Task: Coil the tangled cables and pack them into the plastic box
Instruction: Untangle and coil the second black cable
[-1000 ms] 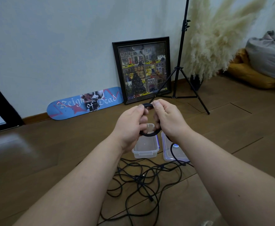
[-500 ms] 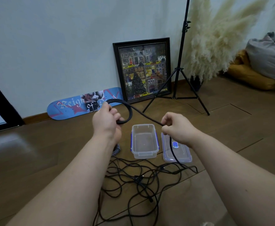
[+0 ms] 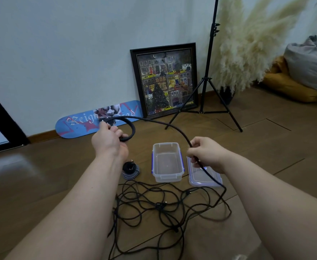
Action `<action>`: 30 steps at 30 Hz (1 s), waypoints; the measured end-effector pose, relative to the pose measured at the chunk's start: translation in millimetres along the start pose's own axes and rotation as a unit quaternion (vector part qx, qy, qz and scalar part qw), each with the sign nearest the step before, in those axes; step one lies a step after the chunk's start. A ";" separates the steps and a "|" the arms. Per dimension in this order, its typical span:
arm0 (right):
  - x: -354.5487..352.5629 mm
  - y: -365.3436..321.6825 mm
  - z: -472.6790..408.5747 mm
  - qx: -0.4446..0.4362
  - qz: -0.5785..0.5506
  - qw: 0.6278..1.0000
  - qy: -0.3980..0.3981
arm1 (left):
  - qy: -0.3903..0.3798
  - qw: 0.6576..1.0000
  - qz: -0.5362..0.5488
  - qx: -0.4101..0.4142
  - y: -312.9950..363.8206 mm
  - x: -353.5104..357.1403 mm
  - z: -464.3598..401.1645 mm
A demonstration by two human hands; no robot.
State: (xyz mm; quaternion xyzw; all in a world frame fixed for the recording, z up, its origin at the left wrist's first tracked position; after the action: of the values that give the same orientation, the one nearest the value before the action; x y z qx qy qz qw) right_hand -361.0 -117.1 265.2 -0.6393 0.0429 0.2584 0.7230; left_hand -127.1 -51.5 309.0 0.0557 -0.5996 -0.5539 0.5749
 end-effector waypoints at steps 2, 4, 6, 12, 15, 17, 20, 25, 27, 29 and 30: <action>-4.3 7.7 0.5 0.020 0.011 1.000 -0.007 | 0.017 1.000 0.008 0.005 3.4 -5.1 -4.2; -9.4 5.4 1.0 0.007 0.002 1.000 0.023 | 0.022 1.000 -0.002 0.011 4.6 -9.4 -6.0; -8.5 -5.1 1.9 -0.036 0.015 0.998 0.056 | 0.013 0.999 -0.031 0.019 2.4 -11.0 -6.3; 8.8 -39.6 12.3 -0.205 0.268 0.939 0.067 | -0.053 0.988 -0.133 0.062 -6.8 -6.8 -1.2; 15.7 -44.4 18.7 -0.217 0.411 0.885 0.003 | -0.079 0.975 -0.181 0.102 -5.4 -7.0 -1.7; 19.1 -48.5 23.5 -0.218 0.426 0.877 -0.048 | -0.097 0.963 -0.218 0.126 -3.7 -8.4 -3.0; 16.9 -58.1 30.2 -0.190 0.257 0.939 -0.125 | -0.126 0.945 -0.264 0.146 -3.2 -8.6 -1.4; 12.2 -65.7 32.5 -0.152 -0.059 0.969 -0.184 | -0.177 0.933 -0.285 0.133 -7.0 -0.4 10.3; 16.4 -66.1 32.0 -0.140 -0.117 0.964 -0.193 | -0.194 0.931 -0.284 0.123 -9.7 3.3 15.9; 22.9 -66.3 31.2 -0.128 -0.152 0.960 -0.198 | -0.214 0.928 -0.281 0.116 -12.9 6.7 20.9; 26.1 -66.2 30.1 -0.121 -0.170 0.958 -0.197 | -0.223 0.928 -0.277 0.112 -14.5 7.8 22.9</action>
State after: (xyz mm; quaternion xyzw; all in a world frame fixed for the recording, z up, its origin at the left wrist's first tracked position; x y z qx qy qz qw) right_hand -318.1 -83.5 320.1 -0.6564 -0.2411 0.2555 0.6676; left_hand -155.1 -48.8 309.7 0.1582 -0.7314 -0.6185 0.2399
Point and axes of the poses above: each hand's wrist, its own z-axis away from the middle knuckle, its own x-axis out of the palm, y = z × x, the point moved 3 cm from there along -z, towards the middle knuckle, and after that the axes turned 7 degrees about y, right-handed, at the moved point
